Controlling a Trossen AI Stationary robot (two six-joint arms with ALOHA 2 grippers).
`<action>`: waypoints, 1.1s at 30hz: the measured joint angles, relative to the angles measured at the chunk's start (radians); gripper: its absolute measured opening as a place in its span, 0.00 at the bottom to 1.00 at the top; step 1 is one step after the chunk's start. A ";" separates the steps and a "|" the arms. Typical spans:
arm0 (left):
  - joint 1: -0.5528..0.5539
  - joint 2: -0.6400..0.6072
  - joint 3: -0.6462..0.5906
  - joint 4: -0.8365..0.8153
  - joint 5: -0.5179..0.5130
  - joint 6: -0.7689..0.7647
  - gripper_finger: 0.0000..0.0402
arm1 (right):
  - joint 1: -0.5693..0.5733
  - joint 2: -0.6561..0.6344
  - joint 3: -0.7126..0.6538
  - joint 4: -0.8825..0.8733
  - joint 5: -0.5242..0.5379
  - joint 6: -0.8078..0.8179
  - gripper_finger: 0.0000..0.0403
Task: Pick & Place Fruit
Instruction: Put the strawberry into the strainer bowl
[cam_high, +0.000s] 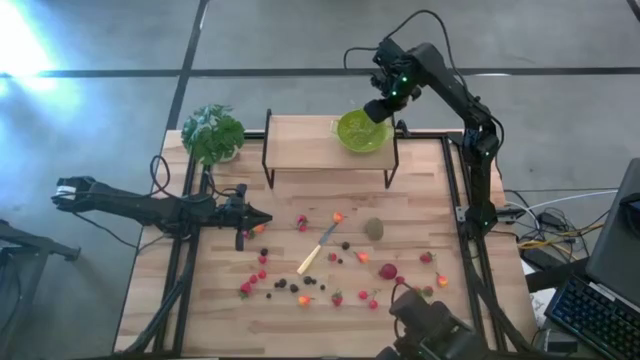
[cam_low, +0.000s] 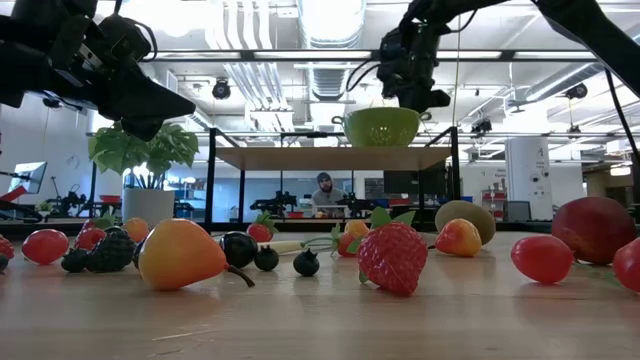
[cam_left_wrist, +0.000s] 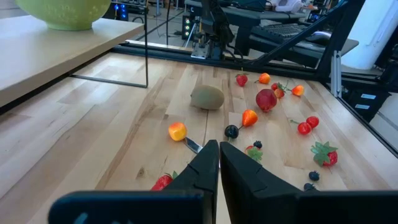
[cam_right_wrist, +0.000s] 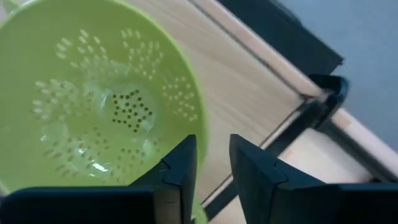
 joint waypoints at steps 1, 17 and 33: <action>0.000 0.000 0.000 0.000 0.000 0.000 0.05 | 0.000 0.000 0.008 0.000 0.005 -0.001 0.26; 0.000 0.000 0.000 0.000 0.000 0.000 0.05 | 0.041 -0.194 0.033 0.000 0.006 -0.074 0.40; 0.000 0.000 0.000 0.000 0.000 0.000 0.05 | 0.225 -0.580 -0.255 0.018 0.083 -0.041 0.31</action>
